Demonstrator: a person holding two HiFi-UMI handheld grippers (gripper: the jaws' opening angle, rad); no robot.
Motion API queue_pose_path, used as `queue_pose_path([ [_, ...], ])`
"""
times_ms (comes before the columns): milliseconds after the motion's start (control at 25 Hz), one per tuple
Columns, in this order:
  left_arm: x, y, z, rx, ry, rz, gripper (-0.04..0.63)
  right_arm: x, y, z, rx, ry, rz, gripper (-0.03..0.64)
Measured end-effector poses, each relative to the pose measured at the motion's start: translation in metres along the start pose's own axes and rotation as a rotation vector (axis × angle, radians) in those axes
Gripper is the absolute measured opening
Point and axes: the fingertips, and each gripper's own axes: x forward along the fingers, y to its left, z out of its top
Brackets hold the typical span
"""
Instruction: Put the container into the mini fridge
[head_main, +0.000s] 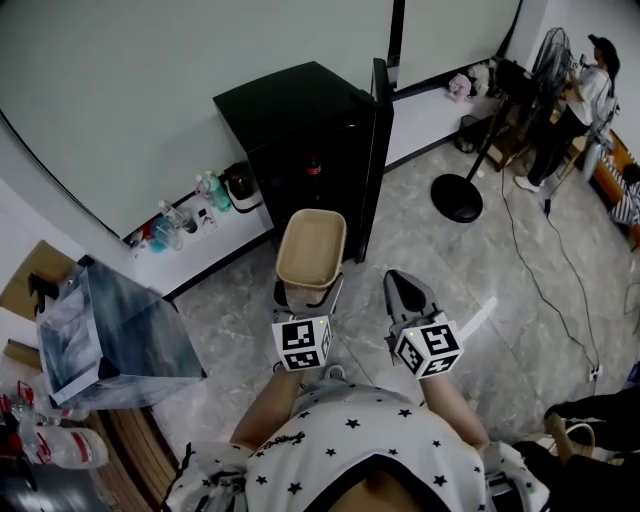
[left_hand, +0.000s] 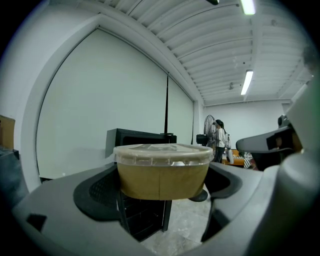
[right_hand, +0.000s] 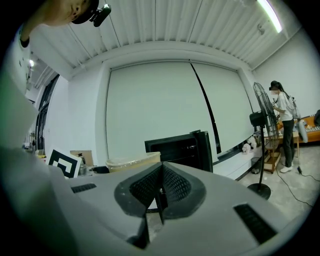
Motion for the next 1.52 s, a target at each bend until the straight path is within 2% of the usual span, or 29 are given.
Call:
queue_pose_path([
  [520,0.077,0.044,-0.003,0.008,0.028,-0.014,0.532,0.087,-0.017,-0.006,0.01,0.02,-0.007,-0.006],
  [960,0.126,0.054,-0.003,0.001,0.029,0.003,0.532,0.119,-0.04,-0.009,0.004,0.056,0.004,-0.007],
  [1200,0.162,0.052,-0.003,-0.004,0.036,0.052,0.532,0.148,-0.067,-0.005,0.0,0.074,0.066,-0.008],
  [1520,0.206,0.058,0.0,-0.019,0.053,0.166,0.532,0.197,-0.106,0.018,-0.022,0.083,0.178,-0.006],
])
